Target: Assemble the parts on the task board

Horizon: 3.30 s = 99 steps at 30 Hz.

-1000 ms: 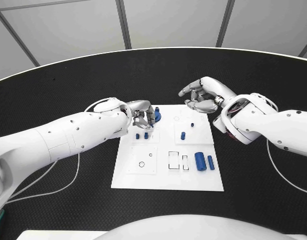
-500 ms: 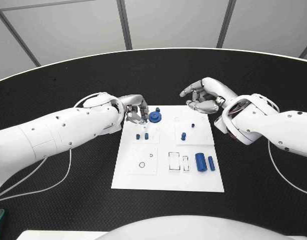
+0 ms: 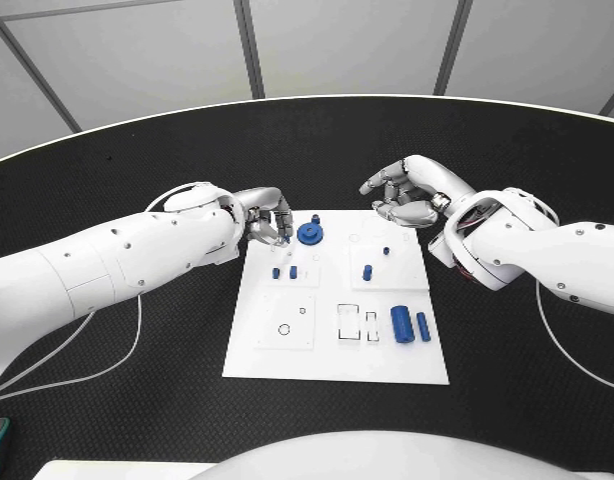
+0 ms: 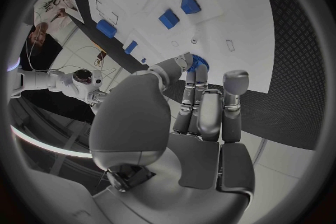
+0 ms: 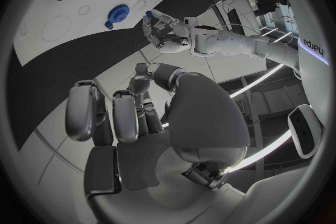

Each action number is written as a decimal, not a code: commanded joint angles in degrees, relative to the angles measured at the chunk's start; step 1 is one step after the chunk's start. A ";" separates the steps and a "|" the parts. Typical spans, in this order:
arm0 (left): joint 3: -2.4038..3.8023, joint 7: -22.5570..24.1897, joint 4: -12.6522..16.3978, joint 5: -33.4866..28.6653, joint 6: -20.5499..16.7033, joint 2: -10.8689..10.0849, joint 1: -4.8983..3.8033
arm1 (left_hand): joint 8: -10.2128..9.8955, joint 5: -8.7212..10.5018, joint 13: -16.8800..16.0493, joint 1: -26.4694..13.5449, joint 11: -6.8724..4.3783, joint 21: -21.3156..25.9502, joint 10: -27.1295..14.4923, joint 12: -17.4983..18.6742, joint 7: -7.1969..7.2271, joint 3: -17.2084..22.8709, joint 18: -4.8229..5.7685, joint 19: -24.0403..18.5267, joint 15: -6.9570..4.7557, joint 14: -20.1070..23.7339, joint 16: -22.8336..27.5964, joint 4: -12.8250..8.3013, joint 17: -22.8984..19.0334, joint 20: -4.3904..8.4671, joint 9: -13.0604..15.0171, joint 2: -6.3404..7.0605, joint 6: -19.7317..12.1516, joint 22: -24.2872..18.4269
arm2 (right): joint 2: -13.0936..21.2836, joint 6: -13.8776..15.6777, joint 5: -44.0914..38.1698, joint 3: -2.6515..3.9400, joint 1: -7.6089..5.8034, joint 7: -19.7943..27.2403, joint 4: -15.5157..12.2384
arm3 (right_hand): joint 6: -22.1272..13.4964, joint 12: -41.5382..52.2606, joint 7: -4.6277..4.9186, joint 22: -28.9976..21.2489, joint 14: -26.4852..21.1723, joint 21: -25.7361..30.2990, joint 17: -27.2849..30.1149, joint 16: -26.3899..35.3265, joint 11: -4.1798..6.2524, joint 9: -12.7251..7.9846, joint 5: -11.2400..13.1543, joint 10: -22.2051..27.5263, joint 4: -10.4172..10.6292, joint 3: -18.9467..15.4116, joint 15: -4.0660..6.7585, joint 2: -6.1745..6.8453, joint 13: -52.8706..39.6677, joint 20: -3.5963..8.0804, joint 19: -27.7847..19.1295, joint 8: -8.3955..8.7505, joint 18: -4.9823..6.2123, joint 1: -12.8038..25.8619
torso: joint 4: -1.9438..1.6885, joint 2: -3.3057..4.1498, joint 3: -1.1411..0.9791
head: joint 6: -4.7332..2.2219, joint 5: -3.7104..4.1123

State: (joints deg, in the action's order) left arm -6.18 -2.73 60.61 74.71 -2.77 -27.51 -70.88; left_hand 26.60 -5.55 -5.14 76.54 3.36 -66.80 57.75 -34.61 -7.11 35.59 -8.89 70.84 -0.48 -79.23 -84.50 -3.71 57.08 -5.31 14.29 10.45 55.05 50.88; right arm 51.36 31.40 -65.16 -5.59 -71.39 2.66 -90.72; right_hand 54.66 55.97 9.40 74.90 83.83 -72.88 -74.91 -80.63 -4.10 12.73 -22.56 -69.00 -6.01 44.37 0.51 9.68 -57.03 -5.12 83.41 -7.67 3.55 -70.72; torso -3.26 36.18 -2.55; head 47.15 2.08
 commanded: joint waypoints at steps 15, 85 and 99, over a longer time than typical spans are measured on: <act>-0.02 0.49 -2.34 -0.17 1.07 2.16 0.45 | -0.35 0.12 -0.07 -0.16 -0.11 -0.27 0.52 0.40 0.08 -0.02 0.68 0.23 -0.19 -0.40 -0.13 -0.08 -0.06 0.07 0.11 0.05 0.40 -0.04 | 0.08 0.09 0.00 0.00 -0.01 -0.08 -0.31 | 0.39 -0.08 -0.03 2.33 2.49 0.23 -0.19 0.28 0.29 0.09 -0.07 -0.34 -0.02 0.15 0.40 0.36 0.09 0.35 -0.18 -0.45 0.65 0.07 | 0.02 0.00 -0.06 | 0.29 0.10; -0.08 -0.42 -4.80 -0.17 4.47 3.60 1.75 | -0.65 0.09 -0.03 0.09 -0.08 -0.08 0.66 0.74 0.04 0.18 0.58 0.07 -0.16 -0.40 -0.02 -0.25 -0.43 0.20 0.28 -0.13 0.52 -0.40 | 0.19 0.07 0.00 0.01 -0.01 -0.12 -0.43 | 0.39 -0.08 -0.03 2.33 2.49 0.23 -0.19 0.28 0.29 0.09 -0.07 -0.34 -0.02 0.15 0.40 0.36 0.09 0.35 -0.18 -0.45 0.65 0.07 | -0.03 -0.12 -0.05 | 1.05 0.13; -0.09 -0.21 -4.79 -0.17 4.79 3.56 1.79 | -0.68 0.10 -0.03 0.17 -0.08 -0.04 0.69 0.79 0.04 0.21 0.56 0.03 -0.16 -0.45 -0.03 -0.32 -0.30 0.24 0.32 -0.15 0.57 -0.47 | 0.16 0.02 0.00 0.01 -0.01 -0.11 -0.37 | 0.39 -0.08 -0.03 2.33 2.49 0.23 -0.19 0.28 0.29 0.09 -0.07 -0.34 -0.02 0.15 0.40 0.36 0.09 0.35 -0.18 -0.45 0.65 0.07 | -0.03 -0.14 -0.05 | 1.14 0.09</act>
State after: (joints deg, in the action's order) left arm -6.27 -2.95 55.82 74.54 1.99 -23.94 -69.09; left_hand 26.24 -5.55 -5.13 76.54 3.36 -66.80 58.15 -34.15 -6.94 35.74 -8.90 70.83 -0.68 -79.43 -84.50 -3.87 56.66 -5.31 14.51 10.45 55.29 50.46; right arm 51.51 31.42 -65.16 -5.59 -71.41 2.55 -91.10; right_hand 54.66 55.97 9.40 74.90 83.83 -72.88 -74.93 -80.63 -3.89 12.74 -22.56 -69.21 -6.00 44.37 0.51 9.68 -57.03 -5.12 83.41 -7.94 3.55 -70.72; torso -3.29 36.06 -2.60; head 48.26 2.17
